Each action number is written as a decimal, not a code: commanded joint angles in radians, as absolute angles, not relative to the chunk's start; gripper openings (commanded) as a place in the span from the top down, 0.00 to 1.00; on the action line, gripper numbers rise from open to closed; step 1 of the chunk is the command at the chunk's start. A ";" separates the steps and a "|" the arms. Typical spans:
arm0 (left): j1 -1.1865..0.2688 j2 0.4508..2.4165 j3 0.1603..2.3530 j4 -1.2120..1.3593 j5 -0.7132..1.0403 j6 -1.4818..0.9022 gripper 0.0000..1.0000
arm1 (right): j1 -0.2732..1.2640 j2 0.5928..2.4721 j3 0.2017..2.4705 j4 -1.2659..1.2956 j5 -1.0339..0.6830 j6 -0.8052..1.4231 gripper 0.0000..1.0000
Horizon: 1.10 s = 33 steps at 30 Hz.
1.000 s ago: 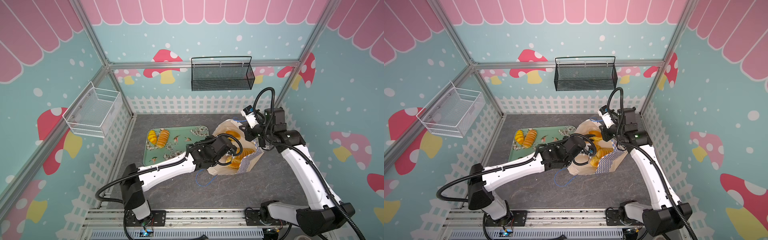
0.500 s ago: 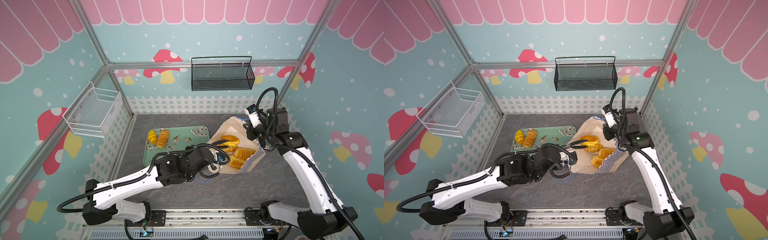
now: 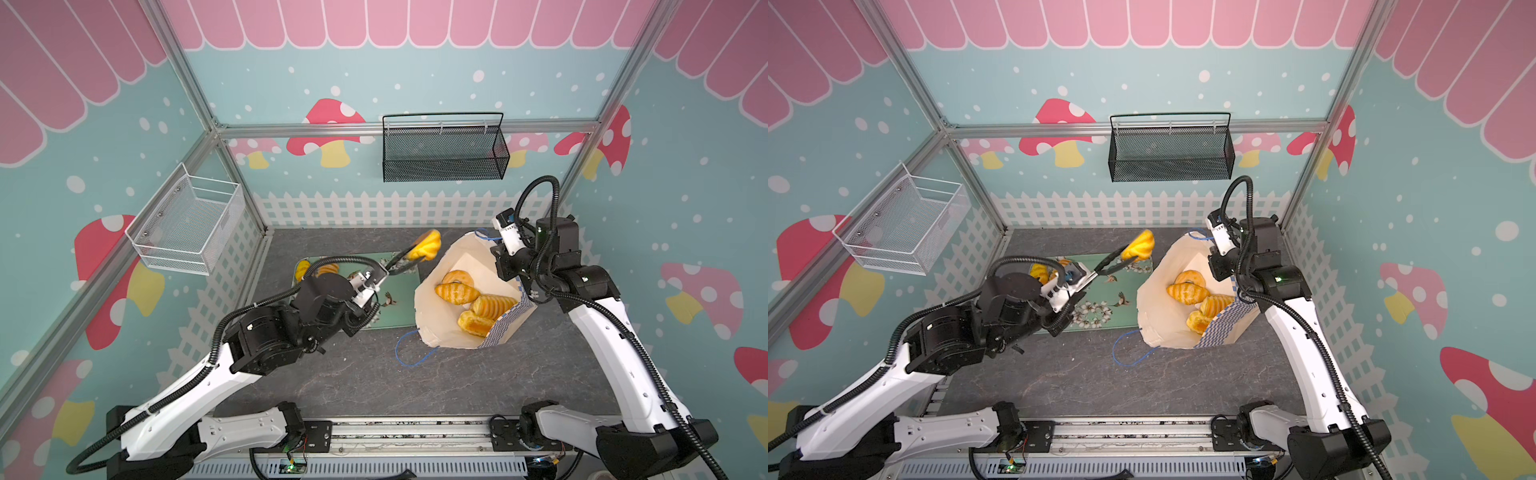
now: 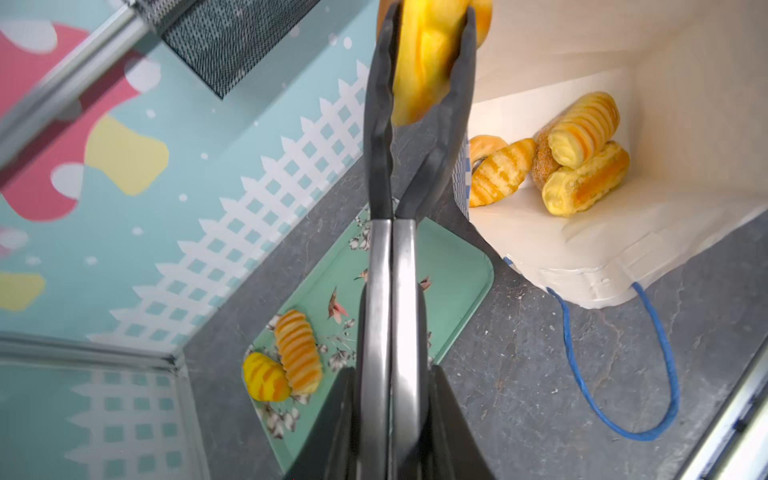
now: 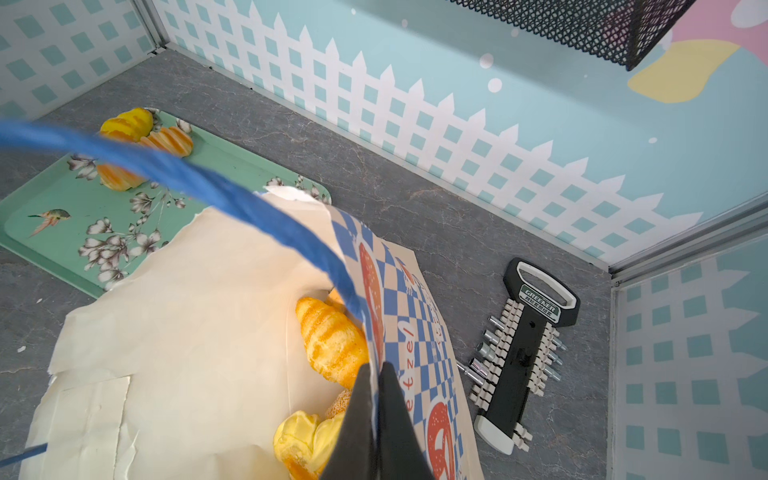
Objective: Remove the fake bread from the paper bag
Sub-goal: 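Lift the round yellow bread out of the bag with the left gripper's tongs, then lower the bread onto the green tray and open the tongs with the left gripper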
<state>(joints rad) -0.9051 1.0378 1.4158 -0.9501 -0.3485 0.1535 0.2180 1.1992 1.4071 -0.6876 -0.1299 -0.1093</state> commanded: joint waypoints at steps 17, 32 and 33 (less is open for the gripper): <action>-0.121 1.195 1.012 -0.644 0.579 -0.410 1.00 | 0.227 1.073 1.292 -0.549 -0.203 -0.205 1.00; -0.004 1.505 1.023 -0.429 0.632 -0.511 1.00 | 0.227 1.045 1.309 -0.558 -0.216 -0.243 1.00; 0.001 1.521 1.022 -0.406 0.642 -0.524 1.00 | 0.227 1.049 1.315 -0.558 -0.216 -0.241 1.00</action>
<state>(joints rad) -0.0193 1.5002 1.0039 -0.5343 0.5800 -0.4690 0.2180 1.0523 1.2766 -0.6193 -0.1997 -0.2153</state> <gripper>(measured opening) 0.230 0.047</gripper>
